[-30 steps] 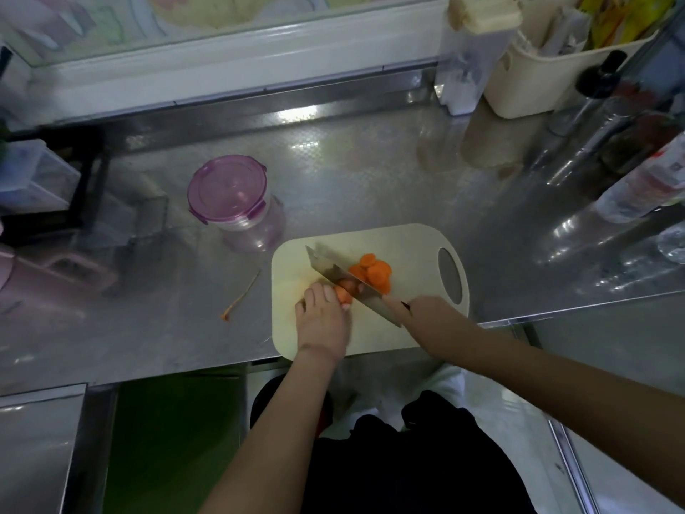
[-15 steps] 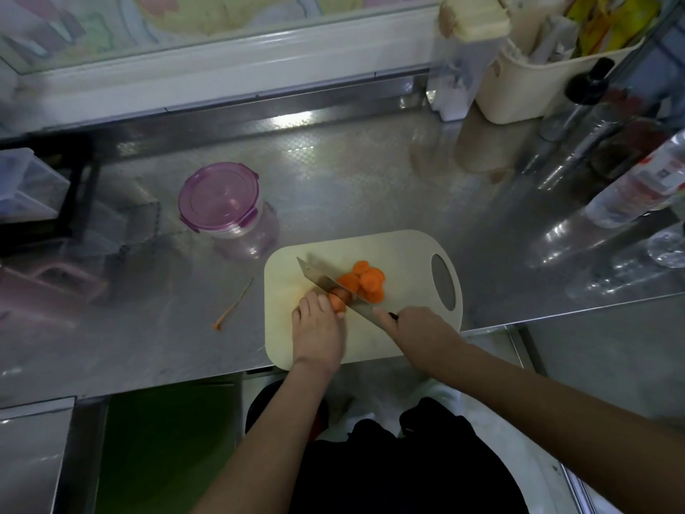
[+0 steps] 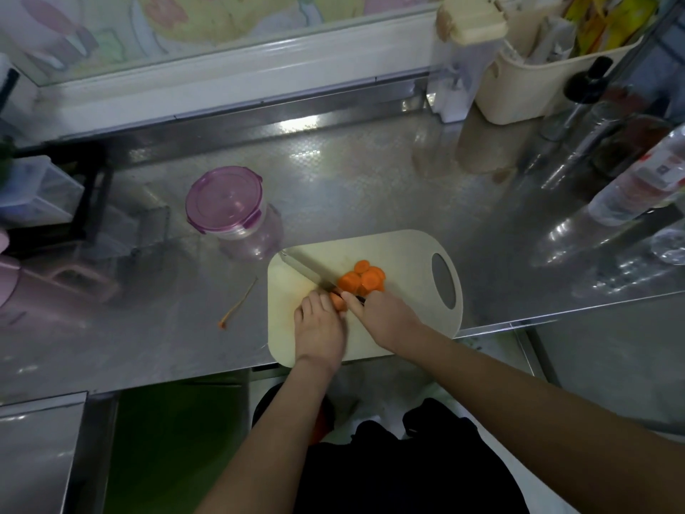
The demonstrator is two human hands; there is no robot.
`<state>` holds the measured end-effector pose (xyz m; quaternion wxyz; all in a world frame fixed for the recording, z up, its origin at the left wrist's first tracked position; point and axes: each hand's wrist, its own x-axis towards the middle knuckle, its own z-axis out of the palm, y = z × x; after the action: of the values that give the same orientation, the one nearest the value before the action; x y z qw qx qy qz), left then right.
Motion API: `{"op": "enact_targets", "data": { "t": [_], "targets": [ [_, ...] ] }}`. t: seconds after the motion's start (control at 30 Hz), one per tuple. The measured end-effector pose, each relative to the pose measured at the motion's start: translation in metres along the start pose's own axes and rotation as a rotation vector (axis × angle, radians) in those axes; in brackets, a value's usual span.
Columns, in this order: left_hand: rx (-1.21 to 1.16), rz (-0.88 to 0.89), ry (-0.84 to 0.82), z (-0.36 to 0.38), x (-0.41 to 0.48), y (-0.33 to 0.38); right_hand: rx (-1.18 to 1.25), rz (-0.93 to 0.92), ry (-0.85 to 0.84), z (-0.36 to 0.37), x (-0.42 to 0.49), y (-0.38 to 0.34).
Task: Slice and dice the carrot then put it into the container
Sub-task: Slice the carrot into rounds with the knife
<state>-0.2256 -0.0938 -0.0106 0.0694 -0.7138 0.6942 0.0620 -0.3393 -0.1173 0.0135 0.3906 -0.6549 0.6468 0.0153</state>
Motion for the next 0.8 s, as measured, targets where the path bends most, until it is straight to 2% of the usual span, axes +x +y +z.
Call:
{"op": "enact_targets", "data": {
  "t": [0.2,0.3,0.4,0.47,0.63,0.8],
  "targets": [
    [-0.133,-0.024,-0.025,0.006,0.000,-0.003,0.352,-0.096,-0.004,-0.022,0.005,0.000],
    [-0.177,-0.024,0.021,0.006,0.001,-0.006,0.318,-0.088,-0.001,-0.023,0.007,0.005],
    [-0.304,-0.038,0.016,0.005,0.001,-0.011,0.281,0.014,-0.017,-0.027,-0.002,0.001],
    [-0.418,-0.063,0.016,0.003,0.001,-0.015,0.364,0.062,0.019,-0.028,-0.003,0.000],
    [-0.738,-0.144,0.040,-0.005,-0.001,-0.017,0.203,-0.089,0.068,-0.032,-0.014,0.001],
    [-0.770,-0.185,0.104,-0.008,-0.003,-0.021,0.136,-0.103,0.072,-0.040,-0.025,0.004]
  ]
}}
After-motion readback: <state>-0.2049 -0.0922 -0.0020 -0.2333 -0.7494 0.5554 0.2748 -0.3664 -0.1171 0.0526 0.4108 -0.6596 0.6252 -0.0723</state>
